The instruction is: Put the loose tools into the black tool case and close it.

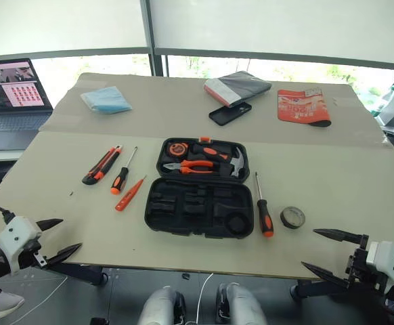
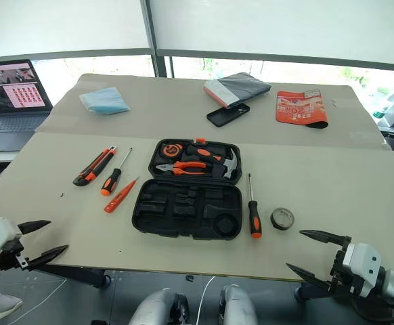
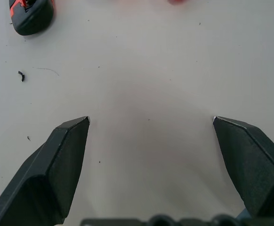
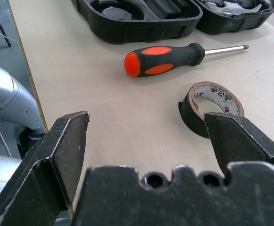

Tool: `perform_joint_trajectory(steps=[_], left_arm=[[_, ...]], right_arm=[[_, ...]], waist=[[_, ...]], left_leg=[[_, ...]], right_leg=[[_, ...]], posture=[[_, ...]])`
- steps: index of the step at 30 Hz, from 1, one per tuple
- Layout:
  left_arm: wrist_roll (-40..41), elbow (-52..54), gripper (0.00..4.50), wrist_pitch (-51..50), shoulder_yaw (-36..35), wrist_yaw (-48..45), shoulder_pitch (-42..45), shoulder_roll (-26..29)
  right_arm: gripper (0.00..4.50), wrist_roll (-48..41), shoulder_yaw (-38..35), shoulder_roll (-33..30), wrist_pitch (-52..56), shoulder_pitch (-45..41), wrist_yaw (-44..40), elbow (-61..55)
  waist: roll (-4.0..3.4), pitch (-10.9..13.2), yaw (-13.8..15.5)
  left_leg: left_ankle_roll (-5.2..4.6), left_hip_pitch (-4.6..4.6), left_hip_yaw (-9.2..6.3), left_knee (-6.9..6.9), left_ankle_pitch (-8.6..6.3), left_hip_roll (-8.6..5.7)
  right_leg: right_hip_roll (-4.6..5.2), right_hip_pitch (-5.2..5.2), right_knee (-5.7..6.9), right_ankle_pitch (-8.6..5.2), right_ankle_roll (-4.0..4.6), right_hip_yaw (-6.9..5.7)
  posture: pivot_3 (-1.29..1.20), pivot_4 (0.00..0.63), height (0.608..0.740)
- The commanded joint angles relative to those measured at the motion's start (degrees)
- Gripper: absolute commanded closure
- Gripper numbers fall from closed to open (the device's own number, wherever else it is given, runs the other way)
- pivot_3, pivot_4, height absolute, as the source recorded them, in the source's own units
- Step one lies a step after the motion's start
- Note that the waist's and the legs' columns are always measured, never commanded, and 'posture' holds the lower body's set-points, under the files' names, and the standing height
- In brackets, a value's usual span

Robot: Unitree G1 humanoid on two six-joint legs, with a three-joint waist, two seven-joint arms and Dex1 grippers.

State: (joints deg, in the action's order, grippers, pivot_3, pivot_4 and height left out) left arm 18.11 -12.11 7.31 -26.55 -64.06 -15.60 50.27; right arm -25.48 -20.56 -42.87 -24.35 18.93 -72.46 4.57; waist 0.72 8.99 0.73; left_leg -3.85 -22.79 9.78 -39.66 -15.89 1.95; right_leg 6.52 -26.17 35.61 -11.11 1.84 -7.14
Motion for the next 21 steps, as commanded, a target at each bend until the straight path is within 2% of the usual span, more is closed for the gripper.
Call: perform_joint_trajectory(steps=[1, 3, 5, 10, 13, 16, 21], left_arm=[[6.05, 3.48, 0.00, -9.69, -2.09, 2.67, 2.42, 0.62], [14.64, 8.51, 0.00, -28.42, -4.16, 8.06, 6.10, 2.26], [18.39, 12.44, 0.00, -40.46, -5.07, 11.39, 7.29, 4.30], [19.88, 20.07, 0.00, -53.53, -6.32, 15.71, 5.11, 6.59], [23.41, 23.74, 0.00, -62.06, -7.45, 19.17, 7.83, 6.97], [27.03, 25.84, 0.00, -68.50, -7.59, 22.77, 13.25, 6.32], [24.99, 21.54, 0.00, -79.83, 0.17, 36.69, 32.28, 1.59]], right_arm=[[0.01, -1.92, -0.26, 0.68, 1.74, -1.95, 2.37, -3.47], [0.01, -5.52, 0.43, 2.28, 6.31, -5.93, 6.55, -8.09], [0.01, -8.44, 1.91, 3.67, 10.94, -9.61, 9.28, -12.39], [0.01, -9.49, 5.52, 5.52, 16.04, -15.06, 12.14, -18.25], [0.01, -9.18, 6.93, 6.48, 16.71, -17.10, 12.69, -19.14], [0.01, -8.57, 7.80, 7.40, 16.47, -17.92, 12.50, -18.57], [0.01, -6.53, 9.40, 8.90, 13.56, -17.98, 10.19, -15.58]], waist=[[0.00, 0.00, 0.00], [0.11, 0.06, -0.02], [0.23, 0.13, -0.13], [0.21, 0.13, -0.53], [0.31, 0.19, -0.22], [0.34, 0.20, 0.44], [0.36, 0.21, 0.76]], left_leg=[[0.00, 0.00, 0.00, 0.00, 0.00, 0.00], [0.02, -0.01, -0.01, -0.01, 0.01, 0.01], [0.11, -0.08, -0.05, -0.11, 0.10, 0.03], [0.49, 0.03, -0.02, -0.02, 0.31, 0.01], [0.59, -0.02, -0.02, 0.00, 0.34, 0.02], [0.65, -0.07, -0.06, -0.04, 0.32, 0.02], [0.82, 0.00, -0.05, -0.14, 0.39, -0.05]], right_leg=[[0.00, 0.00, 0.00, 0.00, 0.00, 0.00], [0.00, 0.05, 0.04, 0.00, 0.00, 0.00], [0.00, 0.02, 0.25, 0.05, -0.08, 0.03], [-0.06, 0.02, 0.31, 0.13, -0.24, 0.06], [-0.16, -0.02, 0.44, -0.06, -0.18, 0.02], [-0.15, 0.00, 0.44, -0.07, -0.18, -0.06], [-0.15, 0.14, 0.47, 0.00, -0.32, 0.04]], posture=[[0.00, 0.150, 0.740], [0.00, 0.150, 0.740], [0.00, 0.150, 0.740], [0.00, 0.150, 0.740], [0.00, 0.150, 0.740], [0.00, 0.150, 0.740], [0.00, 0.150, 0.740]])
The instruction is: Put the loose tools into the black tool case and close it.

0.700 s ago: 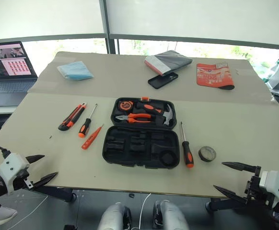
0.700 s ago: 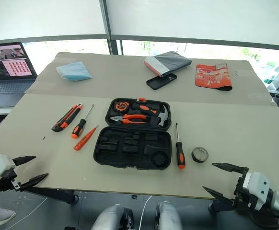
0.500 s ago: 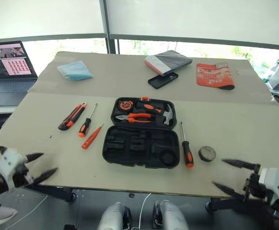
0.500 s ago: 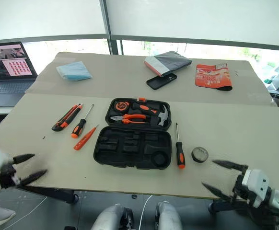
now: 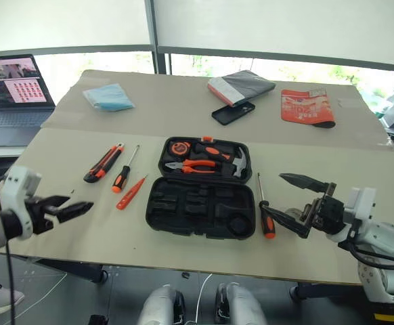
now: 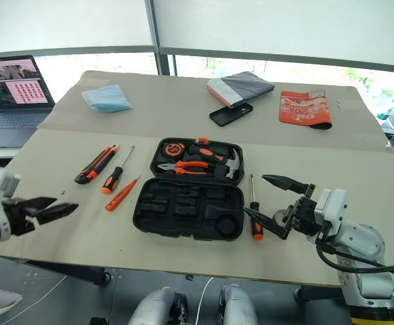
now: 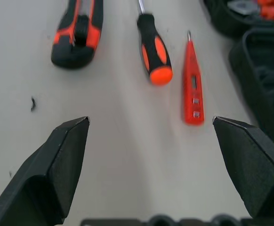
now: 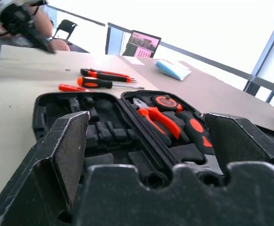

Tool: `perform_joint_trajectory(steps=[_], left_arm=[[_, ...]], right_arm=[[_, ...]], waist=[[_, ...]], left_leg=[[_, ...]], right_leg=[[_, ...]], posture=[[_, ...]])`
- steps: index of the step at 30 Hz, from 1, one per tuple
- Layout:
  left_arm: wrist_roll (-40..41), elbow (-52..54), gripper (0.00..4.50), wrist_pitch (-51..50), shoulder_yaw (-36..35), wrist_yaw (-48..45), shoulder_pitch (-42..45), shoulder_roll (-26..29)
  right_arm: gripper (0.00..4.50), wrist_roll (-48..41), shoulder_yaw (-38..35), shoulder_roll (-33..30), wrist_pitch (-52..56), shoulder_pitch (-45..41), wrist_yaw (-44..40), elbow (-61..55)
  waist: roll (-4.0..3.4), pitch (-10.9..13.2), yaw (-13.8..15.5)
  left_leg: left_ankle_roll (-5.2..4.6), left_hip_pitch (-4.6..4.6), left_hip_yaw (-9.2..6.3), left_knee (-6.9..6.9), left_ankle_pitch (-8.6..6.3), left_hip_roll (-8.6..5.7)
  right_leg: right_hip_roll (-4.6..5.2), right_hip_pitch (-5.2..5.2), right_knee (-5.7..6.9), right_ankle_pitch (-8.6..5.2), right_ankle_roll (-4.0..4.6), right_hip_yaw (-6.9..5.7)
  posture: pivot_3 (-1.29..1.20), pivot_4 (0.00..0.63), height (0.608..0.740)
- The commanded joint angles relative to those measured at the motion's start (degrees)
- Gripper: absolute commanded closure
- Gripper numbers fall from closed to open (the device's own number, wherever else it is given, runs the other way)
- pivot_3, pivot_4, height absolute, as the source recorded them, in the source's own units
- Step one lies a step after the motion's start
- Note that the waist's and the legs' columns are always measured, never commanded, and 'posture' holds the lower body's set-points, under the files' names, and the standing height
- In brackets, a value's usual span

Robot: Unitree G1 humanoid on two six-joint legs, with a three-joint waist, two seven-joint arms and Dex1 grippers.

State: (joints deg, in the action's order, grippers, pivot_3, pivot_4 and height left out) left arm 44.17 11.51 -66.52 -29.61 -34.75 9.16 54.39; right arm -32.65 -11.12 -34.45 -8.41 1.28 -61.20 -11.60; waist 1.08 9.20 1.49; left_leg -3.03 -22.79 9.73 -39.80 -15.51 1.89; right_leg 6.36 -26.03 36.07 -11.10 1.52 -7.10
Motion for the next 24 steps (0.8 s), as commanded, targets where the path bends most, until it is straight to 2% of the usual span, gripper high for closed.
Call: perform_joint_trajectory(steps=[1, 4, 10, 16, 20, 24], left_arm=[[-2.48, -3.62, 0.00, -6.35, 5.18, 9.37, 10.80, -3.90], [-7.21, -8.96, 0.00, -4.56, 10.14, 13.17, 17.78, -7.23], [-13.17, -17.66, 0.00, -1.99, 19.99, 12.58, 26.02, -10.35], [-18.95, -27.58, 0.00, 2.73, 24.11, 13.24, 31.14, -14.27], [-20.38, -31.24, 1.09, 3.93, 24.49, 11.94, 32.65, -16.80], [-21.16, -31.71, 2.62, 3.38, 25.18, 10.14, 32.61, -17.46]], right_arm=[[0.01, 0.79, 0.17, 0.76, -2.45, -0.52, -1.15, 0.81], [0.01, 1.14, 0.79, 1.31, -2.64, -1.03, -1.36, 1.10], [0.01, 1.80, 1.30, 2.44, -2.91, -1.58, -0.60, 0.93], [0.01, 2.30, 0.69, 3.39, -2.84, 0.06, 1.19, -0.83], [0.00, 2.58, 0.53, 3.38, -2.47, 0.41, 2.19, -1.86], [0.00, 2.54, 0.52, 3.06, -1.97, 0.56, 3.17, -2.84]], waist=[[0.01, 0.00, -0.03], [0.03, 0.00, -0.43], [0.10, 0.04, -1.01], [0.11, 0.04, -0.87], [0.11, 0.05, -0.84], [0.11, 0.05, -0.81]], left_leg=[[-0.01, 0.06, 0.01, 0.00, 0.02, -0.03], [-0.02, 0.23, 0.03, 0.01, 0.04, -0.07], [-0.05, 0.25, 0.06, 0.02, 0.14, -0.03], [0.02, 0.27, 0.05, 0.00, 0.14, -0.04], [-0.25, 0.26, 0.05, 0.00, 0.29, -0.05], [-0.33, 0.28, 0.04, -0.01, 0.33, -0.05]], right_leg=[[0.00, 0.08, 0.03, 0.04, -0.05, 0.02], [-0.24, 0.25, 0.08, 0.05, -0.06, 0.05], [-0.38, 0.22, 0.10, 0.03, 0.03, 0.05], [-0.28, 0.23, 0.13, 0.03, 0.03, 0.07], [-0.28, 0.23, 0.13, 0.03, 0.03, 0.06], [-0.17, 0.24, 0.15, 0.03, 0.03, 0.07]], posture=[[0.00, 0.150, 0.740], [0.00, 0.150, 0.740], [0.00, 0.150, 0.740], [0.00, 0.150, 0.740], [0.00, 0.150, 0.740], [0.00, 0.150, 0.740]])
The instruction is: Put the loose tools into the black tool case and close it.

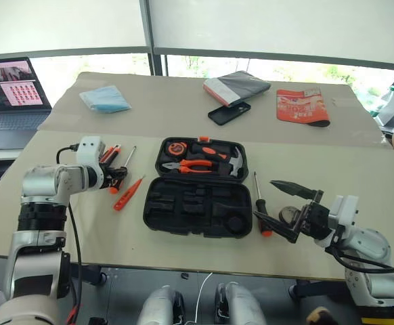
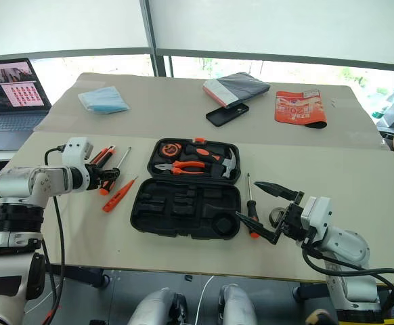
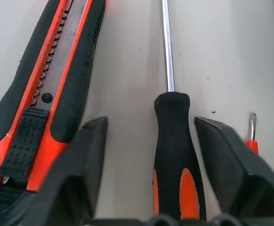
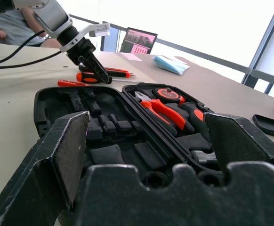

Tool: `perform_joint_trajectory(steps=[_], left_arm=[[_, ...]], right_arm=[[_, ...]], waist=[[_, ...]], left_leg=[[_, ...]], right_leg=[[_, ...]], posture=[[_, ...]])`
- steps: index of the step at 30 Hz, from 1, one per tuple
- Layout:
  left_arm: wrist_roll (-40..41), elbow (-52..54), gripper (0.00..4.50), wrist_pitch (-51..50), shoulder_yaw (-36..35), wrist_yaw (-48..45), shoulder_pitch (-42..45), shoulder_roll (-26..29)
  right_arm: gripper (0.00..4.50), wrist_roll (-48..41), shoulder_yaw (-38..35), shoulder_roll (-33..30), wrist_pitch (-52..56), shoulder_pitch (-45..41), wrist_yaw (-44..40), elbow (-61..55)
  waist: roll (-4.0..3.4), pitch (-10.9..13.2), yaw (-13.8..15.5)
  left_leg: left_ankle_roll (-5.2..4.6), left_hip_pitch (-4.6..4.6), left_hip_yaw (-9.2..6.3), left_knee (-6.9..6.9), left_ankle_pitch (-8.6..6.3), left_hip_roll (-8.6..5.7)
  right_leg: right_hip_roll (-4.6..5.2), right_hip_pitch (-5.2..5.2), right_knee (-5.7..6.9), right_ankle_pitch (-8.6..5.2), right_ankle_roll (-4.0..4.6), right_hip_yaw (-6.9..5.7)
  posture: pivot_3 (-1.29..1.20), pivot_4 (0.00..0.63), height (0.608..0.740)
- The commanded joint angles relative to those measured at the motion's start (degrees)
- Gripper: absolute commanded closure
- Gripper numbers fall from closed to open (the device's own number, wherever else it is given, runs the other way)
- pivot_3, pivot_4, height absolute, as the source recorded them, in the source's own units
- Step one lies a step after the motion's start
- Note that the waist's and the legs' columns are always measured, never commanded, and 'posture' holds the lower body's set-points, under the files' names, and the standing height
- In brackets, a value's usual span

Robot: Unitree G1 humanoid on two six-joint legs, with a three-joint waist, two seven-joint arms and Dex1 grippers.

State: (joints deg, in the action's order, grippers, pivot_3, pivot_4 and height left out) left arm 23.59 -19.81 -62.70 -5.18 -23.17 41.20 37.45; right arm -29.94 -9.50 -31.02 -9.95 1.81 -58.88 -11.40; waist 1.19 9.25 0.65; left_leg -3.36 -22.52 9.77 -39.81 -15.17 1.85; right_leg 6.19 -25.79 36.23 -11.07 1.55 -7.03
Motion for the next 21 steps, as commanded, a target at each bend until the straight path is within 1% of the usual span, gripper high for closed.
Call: perform_joint_trajectory(steps=[1, 3, 4, 7, 8, 10, 12, 13, 14, 15, 16, 17, 18, 19, 21], left_arm=[[-0.81, -0.54, 2.99, -0.41, 0.60, -1.58, 0.61, -0.61], [-1.12, -1.24, 3.72, -0.04, -0.63, -1.37, 0.65, -0.58], [-1.29, -1.48, 3.87, 0.22, -1.18, -1.32, 0.68, -0.50], [-0.96, -0.26, 3.89, 3.77, -4.41, -1.75, 0.71, 0.07], [-0.49, 1.20, 3.89, 5.74, -5.23, -3.24, 0.32, 0.60], [-0.47, 4.45, 3.89, 10.56, -4.51, -8.27, -1.43, 2.56], [-2.12, 10.15, 3.89, 24.00, -1.51, -19.67, -5.40, 6.28], [-2.59, 11.94, 3.89, 30.11, -1.21, -23.36, -6.58, 7.04], [-3.07, 12.49, 3.89, 33.82, -0.81, -25.55, -6.67, 7.60], [-3.17, 12.54, 3.89, 35.35, 0.17, -28.23, -6.05, 8.31], [-3.28, 12.35, 3.89, 37.06, 1.11, -30.92, -5.33, 8.71], [-3.66, 13.10, 3.89, 39.92, 3.71, -36.21, -4.00, 9.29], [-6.42, 12.69, 3.89, 48.38, 6.22, -39.12, -2.52, 8.73], [-8.57, 12.60, 3.89, 54.81, 9.03, -42.10, -1.44, 7.86], [-12.06, 12.42, 3.89, 60.97, 14.30, -46.87, -0.48, 7.04]], right_arm=[[0.00, -0.18, -1.10, -0.42, -0.38, 0.07, 0.99, -3.15], [0.00, -0.14, -1.21, -0.57, -0.14, 0.19, 1.42, -3.56], [0.00, -0.10, -1.27, -0.62, -0.03, 0.21, 1.62, -3.70], [0.00, -0.06, -1.74, -1.04, 0.26, 0.13, 2.17, -4.02], [0.00, -0.18, -2.38, -1.36, 0.50, 0.28, 2.75, -4.41], [0.00, -0.53, -3.46, -1.74, 0.95, 0.83, 3.95, -5.57], [0.00, -1.38, -4.80, -2.35, 1.41, 2.37, 4.60, -7.44], [0.00, -1.84, -5.45, -2.72, 1.65, 3.17, 4.57, -8.19], [0.00, -2.20, -6.08, -3.06, 1.91, 3.76, 4.62, -8.73], [0.00, -2.63, -6.67, -3.36, 2.22, 4.20, 4.70, -9.11], [0.00, -2.95, -7.07, -3.63, 2.52, 4.42, 4.66, -9.31], [0.00, -3.02, -7.41, -4.13, 2.59, 4.80, 4.20, -9.65], [0.00, -3.14, -7.58, -4.72, 2.82, 5.24, 3.59, -10.09], [0.00, -3.21, -7.63, -5.39, 3.11, 5.51, 2.95, -10.40], [0.00, -3.27, -7.51, -6.58, 3.47, 5.35, 2.31, -10.54]], waist=[[0.00, 0.00, 0.04], [0.00, 0.00, 0.02], [0.00, 0.00, 0.02], [0.02, 0.01, 0.00], [0.05, 0.03, -0.06], [0.06, 0.04, -0.12], [0.08, 0.05, -0.23], [0.08, 0.05, -0.25], [0.08, 0.05, -0.15], [0.08, 0.05, 0.11], [0.08, 0.05, 0.26], [0.07, 0.05, 0.42], [0.08, 0.05, 0.55], [0.08, 0.05, 0.89], [0.08, 0.04, 1.00]], left_leg=[[0.00, 0.00, 0.00, 0.00, 0.00, 0.00], [0.00, 0.00, -0.01, 0.00, 0.00, 0.00], [-0.01, 0.02, 0.00, 0.00, 0.00, 0.00], [-0.01, 0.05, -0.01, 0.00, 0.00, 0.02], [0.00, 0.04, -0.01, -0.01, 0.00, 0.02], [0.00, 0.02, -0.01, 0.00, 0.00, 0.03], [0.00, -0.03, -0.01, 0.02, 0.00, 0.04], [0.01, -0.07, 0.00, 0.02, 0.00, 0.05], [0.07, -0.17, 0.00, 0.03, -0.04, 0.05], [0.35, -0.22, 0.00, 0.02, -0.20, 0.04], [0.36, -0.26, -0.01, -0.03, -0.20, 0.04], [0.36, -0.29, -0.01, -0.06, -0.20, 0.03], [0.35, -0.29, 0.00, -0.08, -0.20, 0.01], [0.35, -0.33, 0.00, -0.11, -0.20, 0.00], [0.29, -0.35, 0.00, -0.13, -0.22, -0.07]], right_leg=[[0.01, 0.00, 0.00, 0.00, 0.00, 0.00], [0.01, 0.01, 0.00, 0.00, 0.00, 0.00], [0.01, 0.01, 0.00, 0.00, 0.00, 0.01], [0.01, 0.04, 0.02, 0.00, 0.00, 0.01], [0.01, 0.03, 0.02, 0.00, 0.00, 0.00], [0.02, 0.01, 0.00, 0.00, 0.00, 0.02], [0.02, -0.06, -0.01, 0.01, 0.04, 0.02], [0.03, -0.14, -0.02, 0.01, 0.05, 0.03], [0.05, -0.25, -0.01, 0.08, 0.23, 0.04], [0.09, -0.28, -0.02, 0.18, 0.43, 0.01], [0.13, -0.27, -0.02, 0.19, 0.45, -0.05], [0.13, -0.28, -0.03, 0.16, 0.39, -0.09], [0.16, -0.26, -0.02, 0.03, 0.14, -0.08], [0.14, -0.27, -0.02, 0.04, 0.13, -0.10], [0.04, -0.24, -0.07, 0.05, 0.11, -0.11]], posture=[[0.00, 0.150, 0.740], [0.00, 0.150, 0.740], [0.00, 0.150, 0.740], [0.00, 0.150, 0.740], [0.00, 0.150, 0.740], [0.00, 0.150, 0.740], [0.00, 0.150, 0.740], [0.00, 0.150, 0.740], [0.00, 0.150, 0.740], [0.00, 0.150, 0.740], [0.00, 0.150, 0.740], [0.00, 0.150, 0.740], [0.00, 0.150, 0.740], [0.00, 0.150, 0.740], [0.00, 0.150, 0.740]])
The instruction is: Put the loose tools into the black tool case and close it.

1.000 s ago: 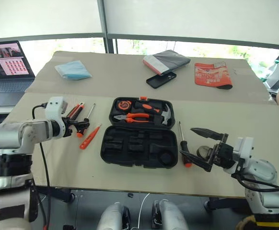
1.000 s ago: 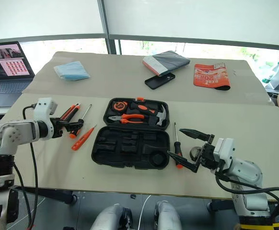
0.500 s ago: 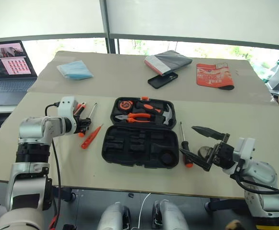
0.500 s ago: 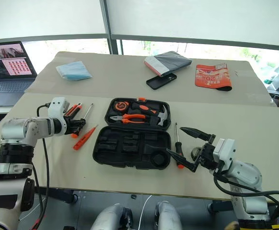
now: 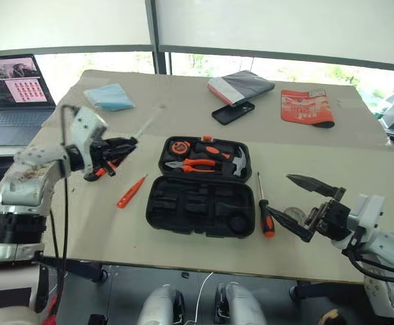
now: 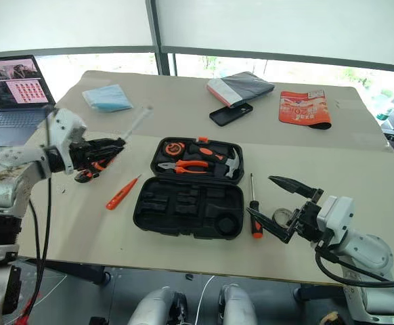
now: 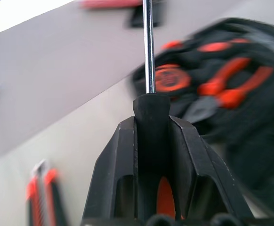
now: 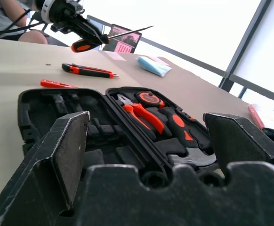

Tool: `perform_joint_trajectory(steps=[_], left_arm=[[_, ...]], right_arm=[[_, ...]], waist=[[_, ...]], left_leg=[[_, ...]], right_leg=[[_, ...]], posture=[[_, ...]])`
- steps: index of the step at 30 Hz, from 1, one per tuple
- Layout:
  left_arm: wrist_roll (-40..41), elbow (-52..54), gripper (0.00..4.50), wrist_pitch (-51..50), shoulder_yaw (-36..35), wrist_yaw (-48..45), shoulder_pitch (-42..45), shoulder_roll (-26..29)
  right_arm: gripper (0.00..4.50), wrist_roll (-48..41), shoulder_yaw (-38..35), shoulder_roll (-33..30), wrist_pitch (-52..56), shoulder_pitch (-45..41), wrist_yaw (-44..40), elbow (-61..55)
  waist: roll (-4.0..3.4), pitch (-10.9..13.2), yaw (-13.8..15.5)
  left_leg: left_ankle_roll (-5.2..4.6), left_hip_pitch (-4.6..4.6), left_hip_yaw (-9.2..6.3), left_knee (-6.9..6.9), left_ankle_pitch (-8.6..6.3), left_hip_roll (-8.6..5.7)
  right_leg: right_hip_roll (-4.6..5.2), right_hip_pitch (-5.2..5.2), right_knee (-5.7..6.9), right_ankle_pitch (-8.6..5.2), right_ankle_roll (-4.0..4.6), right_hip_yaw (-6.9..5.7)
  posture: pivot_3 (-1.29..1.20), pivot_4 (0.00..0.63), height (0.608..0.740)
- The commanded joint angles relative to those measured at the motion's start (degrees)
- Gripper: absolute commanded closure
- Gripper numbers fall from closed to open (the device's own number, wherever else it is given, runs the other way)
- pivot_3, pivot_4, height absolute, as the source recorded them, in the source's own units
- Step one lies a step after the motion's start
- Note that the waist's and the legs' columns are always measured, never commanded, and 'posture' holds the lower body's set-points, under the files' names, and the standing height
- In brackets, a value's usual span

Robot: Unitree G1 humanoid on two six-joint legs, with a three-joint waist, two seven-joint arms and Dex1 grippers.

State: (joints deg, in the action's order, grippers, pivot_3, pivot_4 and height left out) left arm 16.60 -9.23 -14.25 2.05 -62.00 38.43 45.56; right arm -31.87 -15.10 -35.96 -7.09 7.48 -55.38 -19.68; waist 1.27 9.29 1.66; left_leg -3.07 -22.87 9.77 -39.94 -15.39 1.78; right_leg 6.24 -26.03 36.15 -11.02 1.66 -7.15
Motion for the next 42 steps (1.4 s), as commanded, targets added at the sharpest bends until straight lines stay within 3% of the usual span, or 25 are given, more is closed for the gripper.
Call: perform_joint_trajectory(steps=[1, 6, 12, 19, 42], left_arm=[[-7.54, 1.25, 3.89, 14.64, 10.55, -10.81, 2.86, -1.17], [-16.74, -2.52, 3.89, 14.82, 17.98, -9.65, 6.65, -4.82], [-23.27, -3.61, 3.89, 7.89, 20.51, -4.63, 7.57, -9.22], [-23.90, -1.38, 3.89, 5.29, 21.91, -7.54, 6.41, -10.34], [-27.37, -1.05, 3.89, 4.30, 21.93, -3.77, 7.25, -16.46]], right_arm=[[0.00, -1.48, -1.95, -2.12, 0.95, -0.93, -1.18, -2.08], [0.00, -5.43, -1.85, -0.80, 6.71, -5.79, 5.62, -4.49], [0.00, -4.46, 0.62, -2.32, 10.22, -6.80, 4.77, -6.27], [0.00, -3.55, 0.69, -1.70, 10.84, -6.79, 6.12, -7.37], [0.00, -3.13, 4.97, 0.93, 13.88, -8.36, 8.91, -10.91]], waist=[[-0.01, 0.00, -0.06], [0.01, 0.01, -1.05], [0.02, 0.01, -0.91], [0.02, 0.01, -0.92], [0.00, 0.00, 0.59]], left_leg=[[-0.09, 0.01, 0.02, -0.01, -0.05, 0.00], [-0.78, -0.08, 0.07, -0.11, 0.22, 0.00], [-0.85, -0.18, -0.06, -0.18, 0.20, 0.07], [-1.10, -0.36, -0.05, -0.50, 0.06, 0.06], [-1.50, -0.55, -0.05, -1.01, -0.17, 0.00]], right_leg=[[0.02, 0.00, -0.03, 0.03, -0.04, 0.08], [-0.34, -0.06, -0.01, 0.05, -0.08, 0.12], [-0.46, -0.08, -0.02, 0.04, -0.08, 0.09], [-0.42, -0.10, -0.04, 0.11, -0.23, 0.08], [-0.18, -0.04, -0.02, 0.21, -0.50, 0.04]], posture=[[0.00, 0.150, 0.740], [0.00, 0.150, 0.740], [0.00, 0.150, 0.740], [0.00, 0.150, 0.740], [0.00, 0.150, 0.740]])
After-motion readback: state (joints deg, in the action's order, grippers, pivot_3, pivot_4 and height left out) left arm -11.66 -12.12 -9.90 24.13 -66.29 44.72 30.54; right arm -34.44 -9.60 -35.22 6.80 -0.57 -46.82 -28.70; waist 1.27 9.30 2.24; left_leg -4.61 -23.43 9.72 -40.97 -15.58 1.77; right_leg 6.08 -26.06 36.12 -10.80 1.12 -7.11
